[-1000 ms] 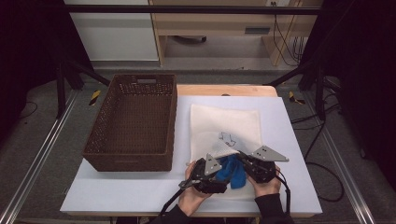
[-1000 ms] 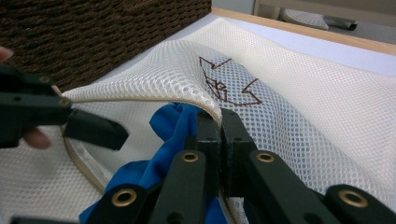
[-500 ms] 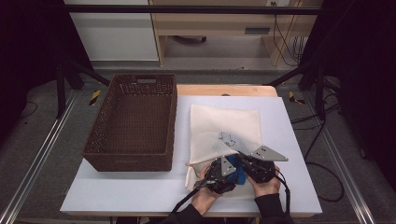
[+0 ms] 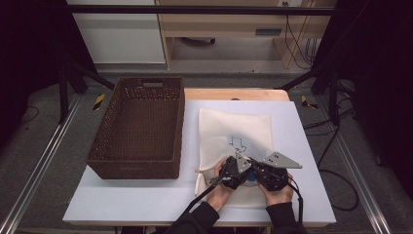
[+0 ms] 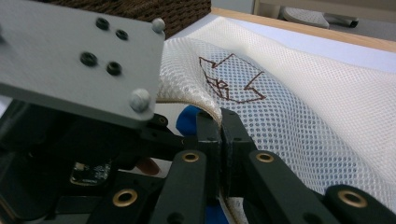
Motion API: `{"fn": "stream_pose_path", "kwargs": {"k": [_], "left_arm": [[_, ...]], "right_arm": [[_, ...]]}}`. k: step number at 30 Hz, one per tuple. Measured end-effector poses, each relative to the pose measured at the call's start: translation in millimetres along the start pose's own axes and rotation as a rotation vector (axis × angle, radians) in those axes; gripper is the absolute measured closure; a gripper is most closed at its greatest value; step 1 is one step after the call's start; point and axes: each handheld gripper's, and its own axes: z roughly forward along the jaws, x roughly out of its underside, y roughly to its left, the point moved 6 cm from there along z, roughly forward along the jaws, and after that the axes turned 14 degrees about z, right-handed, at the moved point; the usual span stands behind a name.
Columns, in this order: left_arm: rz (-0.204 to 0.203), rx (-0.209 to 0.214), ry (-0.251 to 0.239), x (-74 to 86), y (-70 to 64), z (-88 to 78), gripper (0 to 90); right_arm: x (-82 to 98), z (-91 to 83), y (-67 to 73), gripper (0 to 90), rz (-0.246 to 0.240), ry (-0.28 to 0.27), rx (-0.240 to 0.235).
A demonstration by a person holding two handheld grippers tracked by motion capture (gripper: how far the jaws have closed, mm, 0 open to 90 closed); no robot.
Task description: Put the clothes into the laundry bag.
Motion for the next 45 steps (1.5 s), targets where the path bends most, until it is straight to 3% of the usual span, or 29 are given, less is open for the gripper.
{"fn": "stream_pose_path", "kwargs": {"k": [3, 7, 12, 15, 16, 17, 18, 23, 30, 35, 39, 43, 45], "left_arm": [[-0.004, 0.007, 0.005, 0.3, -0.4, -2.1, 67.9], [-0.008, 0.022, 0.012, 0.2, -5.0, -11.3, 50.0], [-0.025, 0.065, -0.022, 9.7, -11.7, -43.7, 41.4], [-0.027, 0.097, -0.026, 13.7, -13.2, -52.8, 47.8], [-0.025, 0.117, -0.028, 15.0, -14.3, -55.3, 58.5], [-0.025, 0.130, -0.030, 15.4, -15.5, -55.7, 63.7], [-0.017, 0.143, -0.020, 15.6, -16.8, -52.4, 63.7], [-0.002, 0.171, 0.021, 12.8, -22.6, -29.5, 82.4], [-0.010, 0.140, 0.032, 0.8, -20.3, -6.3, 88.6], [-0.036, 0.052, 0.018, -7.2, -9.5, 2.7, 87.3], [-0.035, -0.009, 0.021, -7.1, -5.5, 7.8, 78.3], [-0.054, 0.025, 0.014, -6.2, -6.6, 4.0, 73.9], [-0.068, 0.042, -0.008, -4.9, -7.9, -7.2, 68.8]], "right_arm": [[0.9, 0.6, -0.7, 88.1, 0.000, 0.004, 0.001], [0.3, 0.2, -1.1, 88.1, 0.003, 0.000, 0.001], [-0.3, -1.5, -2.3, 88.1, 0.004, -0.004, 0.000], [-0.3, -1.8, -2.3, 88.0, 0.005, -0.004, 0.001], [-0.5, -1.6, -2.2, 88.1, 0.004, -0.004, 0.001], [-0.7, -1.1, -2.3, 88.1, 0.000, -0.006, 0.003], [-0.7, -1.1, -2.3, 88.1, 0.000, -0.006, 0.003], [-0.2, -1.0, -1.2, 88.1, 0.001, 0.000, 0.000], [1.0, -1.3, 0.2, 88.3, 0.013, 0.007, -0.009], [2.2, -2.9, -0.1, 88.3, 0.024, 0.005, 0.000], [4.7, -3.9, -2.4, 88.3, 0.046, 0.012, -0.003], [4.9, -4.5, -3.7, 88.3, 0.046, 0.008, -0.001], [4.3, -5.1, -4.8, 88.2, 0.047, 0.004, 0.002]]}}
